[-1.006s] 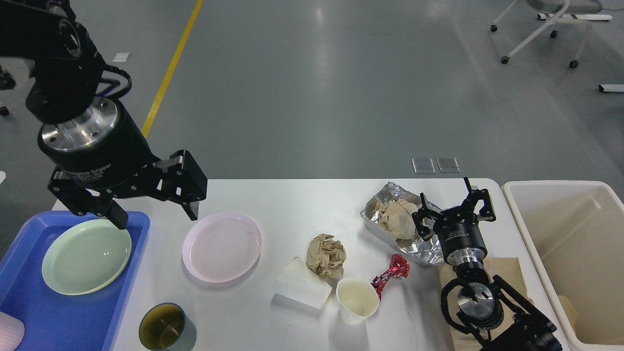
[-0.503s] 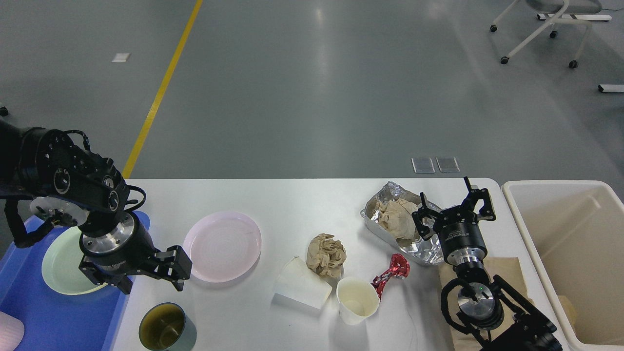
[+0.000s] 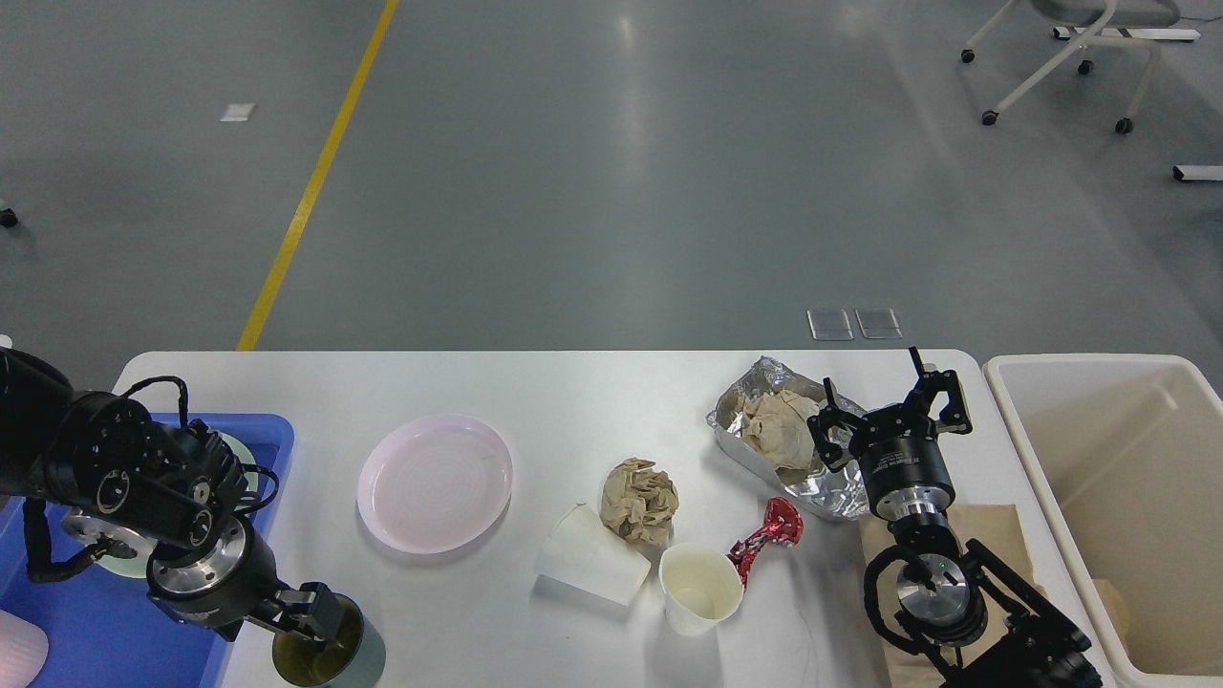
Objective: Tidy desktop
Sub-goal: 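Lower the left gripper and grasp the dark green cup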
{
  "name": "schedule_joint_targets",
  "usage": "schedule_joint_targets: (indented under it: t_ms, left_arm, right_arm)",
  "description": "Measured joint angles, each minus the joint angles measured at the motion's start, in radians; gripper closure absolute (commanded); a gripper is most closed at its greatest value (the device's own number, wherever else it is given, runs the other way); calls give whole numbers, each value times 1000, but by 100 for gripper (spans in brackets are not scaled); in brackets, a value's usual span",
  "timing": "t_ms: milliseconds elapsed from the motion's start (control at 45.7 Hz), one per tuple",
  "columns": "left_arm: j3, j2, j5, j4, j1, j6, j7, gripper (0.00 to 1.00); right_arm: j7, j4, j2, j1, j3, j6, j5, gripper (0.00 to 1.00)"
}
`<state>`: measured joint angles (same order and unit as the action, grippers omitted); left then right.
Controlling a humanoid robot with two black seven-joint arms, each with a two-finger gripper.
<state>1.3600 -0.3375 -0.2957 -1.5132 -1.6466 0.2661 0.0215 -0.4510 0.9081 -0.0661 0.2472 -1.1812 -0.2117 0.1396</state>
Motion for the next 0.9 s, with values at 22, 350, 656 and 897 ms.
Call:
schedule_joint_targets:
  t_ms: [22, 350, 656, 897]
  left_arm:
    - [-1, -1, -1, 10, 12, -8, 0, 13]
    - [-36, -6, 1, 50, 99, -74, 2, 61]
    - [-28, -33, 28, 51, 102, -59, 3, 100]
    - [-28, -46, 53, 51, 102, -53, 5, 100]
  right_arm:
    - [0, 0, 0, 0, 0, 0, 0, 0]
    - [0, 0, 0, 0, 0, 0, 0, 0]
    - [0, 0, 0, 0, 0, 0, 0, 0]
    - [0, 0, 0, 0, 0, 0, 0, 0]
